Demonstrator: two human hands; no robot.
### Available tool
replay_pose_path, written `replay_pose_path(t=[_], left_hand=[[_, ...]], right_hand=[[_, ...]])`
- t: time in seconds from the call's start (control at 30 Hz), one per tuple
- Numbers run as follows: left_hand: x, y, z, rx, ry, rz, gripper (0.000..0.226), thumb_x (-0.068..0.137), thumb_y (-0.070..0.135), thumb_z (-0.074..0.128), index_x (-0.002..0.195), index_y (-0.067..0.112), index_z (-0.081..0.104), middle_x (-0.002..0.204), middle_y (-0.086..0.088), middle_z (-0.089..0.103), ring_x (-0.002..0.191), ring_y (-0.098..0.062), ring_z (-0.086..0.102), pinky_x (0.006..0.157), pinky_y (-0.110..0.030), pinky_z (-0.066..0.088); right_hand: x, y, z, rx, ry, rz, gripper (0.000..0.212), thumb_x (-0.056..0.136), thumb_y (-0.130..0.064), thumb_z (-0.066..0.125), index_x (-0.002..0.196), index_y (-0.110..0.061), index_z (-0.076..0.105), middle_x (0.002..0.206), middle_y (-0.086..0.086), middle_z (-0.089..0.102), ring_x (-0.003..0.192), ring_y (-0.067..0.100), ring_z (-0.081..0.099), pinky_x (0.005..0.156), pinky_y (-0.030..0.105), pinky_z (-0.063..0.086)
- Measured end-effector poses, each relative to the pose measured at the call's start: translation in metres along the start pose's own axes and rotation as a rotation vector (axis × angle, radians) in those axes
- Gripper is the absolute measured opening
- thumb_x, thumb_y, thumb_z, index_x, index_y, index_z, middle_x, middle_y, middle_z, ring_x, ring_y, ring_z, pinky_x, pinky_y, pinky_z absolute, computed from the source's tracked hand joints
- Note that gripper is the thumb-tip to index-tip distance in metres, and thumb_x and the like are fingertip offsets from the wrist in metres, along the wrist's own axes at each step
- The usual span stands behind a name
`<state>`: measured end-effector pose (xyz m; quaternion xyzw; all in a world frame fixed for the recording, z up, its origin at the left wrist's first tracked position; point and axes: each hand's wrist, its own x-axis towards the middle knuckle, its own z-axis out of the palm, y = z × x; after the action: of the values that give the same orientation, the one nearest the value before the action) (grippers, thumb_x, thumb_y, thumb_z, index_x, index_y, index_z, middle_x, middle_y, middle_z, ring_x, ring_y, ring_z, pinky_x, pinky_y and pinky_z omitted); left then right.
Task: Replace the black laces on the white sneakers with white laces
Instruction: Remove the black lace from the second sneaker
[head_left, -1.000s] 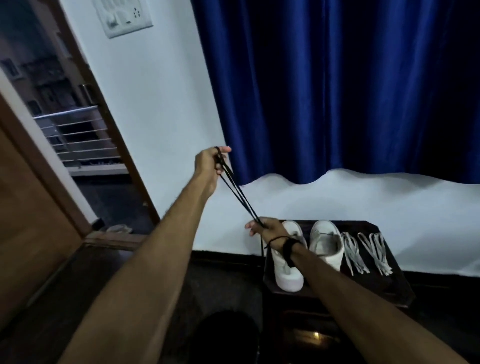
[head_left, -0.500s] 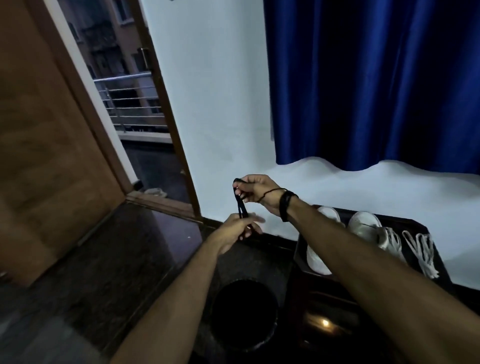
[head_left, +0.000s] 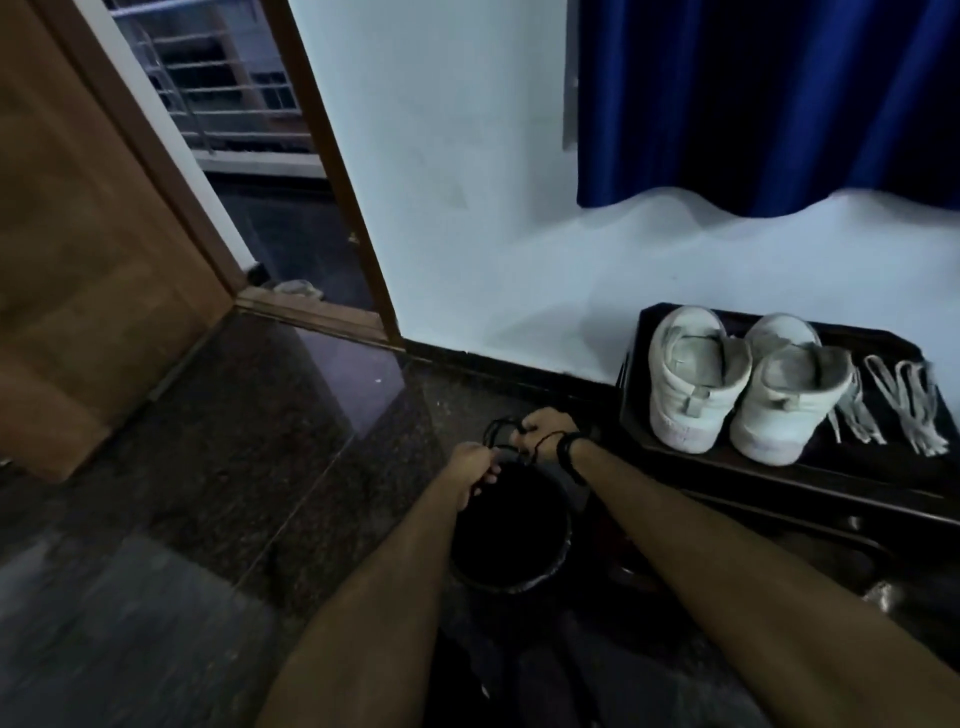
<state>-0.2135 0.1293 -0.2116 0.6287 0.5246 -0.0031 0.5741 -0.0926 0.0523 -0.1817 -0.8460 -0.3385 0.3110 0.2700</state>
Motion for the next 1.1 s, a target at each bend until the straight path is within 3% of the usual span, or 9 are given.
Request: replay_pose_path(t=[0.1,0.2,0.3,0.5,0.57,0.63,0.73,0.93,1.1], left_hand=[[0.015,-0.022,0.004,-0.060,-0.066,-0.086,0.014,0.097,0.018,0.052,0.106,0.013,0.062,0.086,-0.005,0.059,0.076,-0.019,0.056,0.060,-0.027,0.038],[0.029,-0.038,0.010,-0.059,-0.102,-0.140,0.032,0.104,0.032,0.041,0.133,0.022,0.050,0.127,0.001,0.054,0.111,-0.023,0.054,0.075,-0.033,0.040],[0.043,-0.050,0.015,-0.097,-0.117,-0.172,0.049,0.104,0.039,0.040,0.149,0.020,0.034,0.148,0.000,0.041,0.109,-0.021,0.053,0.090,-0.045,0.045],[0.044,-0.043,0.017,-0.153,-0.111,-0.116,0.044,0.104,0.037,0.043,0.141,0.013,0.046,0.138,-0.007,0.051,0.112,-0.027,0.057,0.096,-0.045,0.045],[0.043,-0.031,0.020,-0.178,-0.126,-0.055,0.035,0.104,0.034,0.044,0.133,0.015,0.051,0.122,-0.010,0.059,0.102,-0.026,0.059,0.094,-0.042,0.047],[0.040,-0.013,0.031,-0.191,-0.092,0.028,0.027,0.103,0.029,0.046,0.123,0.014,0.056,0.097,-0.008,0.064,0.082,-0.022,0.061,0.076,-0.035,0.049],[0.033,0.027,0.054,-0.161,0.022,0.201,0.024,0.100,0.019,0.052,0.116,0.004,0.062,0.075,-0.006,0.065,0.061,-0.018,0.060,0.064,-0.035,0.049],[-0.021,0.118,0.100,-0.070,0.118,0.576,0.018,0.088,0.012,0.059,0.101,0.021,0.066,0.090,-0.003,0.071,0.080,-0.019,0.065,0.069,-0.028,0.049],[-0.065,0.172,0.153,0.054,0.224,0.875,0.021,0.082,0.009,0.061,0.098,0.019,0.069,0.094,-0.001,0.068,0.089,-0.019,0.064,0.079,-0.031,0.052]], right_hand=[[0.014,0.017,0.032,-0.083,-0.107,0.051,0.031,0.090,-0.030,0.062,0.063,-0.015,0.059,0.075,0.007,0.063,0.077,0.020,0.064,0.059,0.023,0.047],[0.029,0.028,0.058,-0.209,-0.246,0.049,0.022,0.093,-0.026,0.059,0.097,-0.009,0.071,0.099,0.010,0.071,0.093,0.023,0.066,0.071,0.026,0.051],[0.036,0.032,0.075,-0.349,-0.298,0.008,0.026,0.096,-0.023,0.051,0.113,-0.007,0.064,0.113,0.012,0.065,0.102,0.029,0.062,0.081,0.035,0.050],[0.043,0.024,0.050,-0.428,-0.284,-0.066,0.020,0.089,-0.030,0.057,0.075,-0.017,0.061,0.084,0.008,0.062,0.085,0.028,0.063,0.067,0.034,0.050],[0.040,0.019,0.022,-0.408,-0.189,-0.091,0.016,0.085,-0.034,0.060,0.089,-0.020,0.068,0.097,0.008,0.065,0.093,0.028,0.064,0.076,0.035,0.055],[0.034,0.014,-0.007,-0.356,-0.065,-0.123,0.022,0.082,-0.034,0.061,0.101,-0.025,0.068,0.109,0.006,0.066,0.101,0.028,0.063,0.085,0.036,0.055],[0.018,0.007,-0.053,-0.283,0.068,-0.172,0.024,0.083,-0.027,0.062,0.105,-0.023,0.067,0.111,0.006,0.067,0.104,0.025,0.062,0.088,0.033,0.052],[-0.023,0.011,-0.147,-0.214,0.285,-0.248,0.029,0.082,-0.026,0.063,0.111,-0.019,0.066,0.107,0.006,0.070,0.103,0.022,0.063,0.088,0.031,0.052],[-0.067,0.049,-0.212,-0.118,0.538,-0.197,0.019,0.080,-0.027,0.059,0.097,-0.027,0.067,0.096,0.001,0.072,0.090,0.020,0.066,0.079,0.032,0.055]])
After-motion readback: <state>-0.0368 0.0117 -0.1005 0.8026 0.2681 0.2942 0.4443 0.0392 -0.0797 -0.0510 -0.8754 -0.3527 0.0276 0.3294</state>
